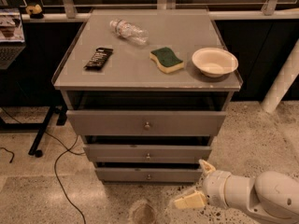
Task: Open bottom drawer
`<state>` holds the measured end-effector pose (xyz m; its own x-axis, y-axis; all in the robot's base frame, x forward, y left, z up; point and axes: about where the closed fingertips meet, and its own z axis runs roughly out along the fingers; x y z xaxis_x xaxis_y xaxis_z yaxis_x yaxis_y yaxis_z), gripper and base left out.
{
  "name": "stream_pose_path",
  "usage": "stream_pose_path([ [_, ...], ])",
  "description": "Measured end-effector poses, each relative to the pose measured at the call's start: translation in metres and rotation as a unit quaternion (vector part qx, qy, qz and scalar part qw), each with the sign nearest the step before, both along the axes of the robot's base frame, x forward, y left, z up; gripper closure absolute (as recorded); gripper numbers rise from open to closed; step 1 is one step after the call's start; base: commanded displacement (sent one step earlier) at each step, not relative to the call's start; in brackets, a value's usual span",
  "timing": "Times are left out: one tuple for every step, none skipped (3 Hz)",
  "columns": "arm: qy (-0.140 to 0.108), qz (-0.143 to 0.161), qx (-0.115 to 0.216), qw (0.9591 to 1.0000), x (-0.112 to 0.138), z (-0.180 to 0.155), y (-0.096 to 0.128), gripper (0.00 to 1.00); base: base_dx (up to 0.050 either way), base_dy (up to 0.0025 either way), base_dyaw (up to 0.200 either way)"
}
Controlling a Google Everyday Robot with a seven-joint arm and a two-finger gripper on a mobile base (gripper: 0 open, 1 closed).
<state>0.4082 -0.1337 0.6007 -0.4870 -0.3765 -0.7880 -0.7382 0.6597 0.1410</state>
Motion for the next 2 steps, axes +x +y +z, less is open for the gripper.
stream_pose_path([
  [0.021, 0.010, 0.008, 0.9997, 0.0080, -0.0212, 0.0003, 0.00, 0.000, 0.00000, 0.000],
  [0.022, 0.011, 0.008, 0.9997, 0.0082, -0.0228, 0.0004, 0.00, 0.000, 0.00000, 0.000],
])
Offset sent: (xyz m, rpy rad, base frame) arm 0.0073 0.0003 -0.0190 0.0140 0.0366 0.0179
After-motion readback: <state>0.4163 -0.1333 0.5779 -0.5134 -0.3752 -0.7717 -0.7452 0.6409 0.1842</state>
